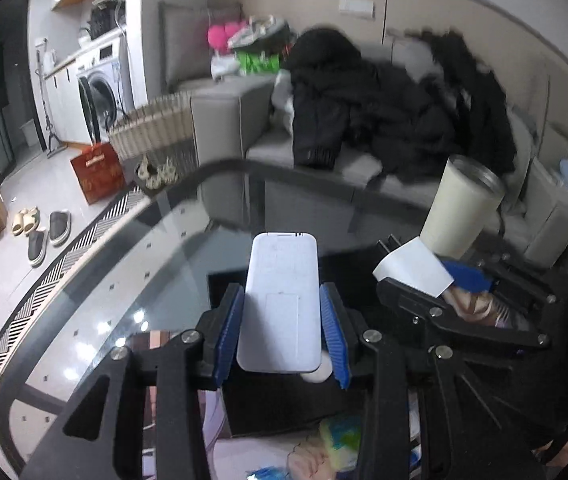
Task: Organize rigid objects
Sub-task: 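Lower the charger into the black box with the right tool while the left tool drops the power bank in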
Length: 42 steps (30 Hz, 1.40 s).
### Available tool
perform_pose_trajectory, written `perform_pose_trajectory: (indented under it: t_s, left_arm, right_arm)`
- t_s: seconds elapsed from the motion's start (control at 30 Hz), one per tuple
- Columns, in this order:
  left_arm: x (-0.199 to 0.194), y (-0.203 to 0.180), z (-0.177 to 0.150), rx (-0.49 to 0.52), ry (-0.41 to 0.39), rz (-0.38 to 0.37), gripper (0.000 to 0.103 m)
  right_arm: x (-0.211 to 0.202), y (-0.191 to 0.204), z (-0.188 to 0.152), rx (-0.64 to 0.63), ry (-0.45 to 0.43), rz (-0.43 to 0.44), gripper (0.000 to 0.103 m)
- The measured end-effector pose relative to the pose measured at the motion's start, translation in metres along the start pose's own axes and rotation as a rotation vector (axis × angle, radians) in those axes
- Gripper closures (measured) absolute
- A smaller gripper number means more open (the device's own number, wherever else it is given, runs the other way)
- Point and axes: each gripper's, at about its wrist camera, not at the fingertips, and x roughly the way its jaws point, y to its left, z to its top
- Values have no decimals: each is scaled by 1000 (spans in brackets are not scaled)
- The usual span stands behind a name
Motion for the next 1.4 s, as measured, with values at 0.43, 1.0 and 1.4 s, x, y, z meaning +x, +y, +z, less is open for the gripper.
perform_pose_trajectory:
  t_s: [0.43,1.0,1.4]
  left_arm:
    - [19,-4,-25,71,126,21,65]
    - [13,1,-27,56,106,4,60]
    - [-28,0,-24,60,-24,-5,48]
  right_arm:
    - [17,11,-28,-48,187,48,61]
    - [5,20,-40,-71,172,12,60]
    - [-42,21,-41,-51,32,34,59]
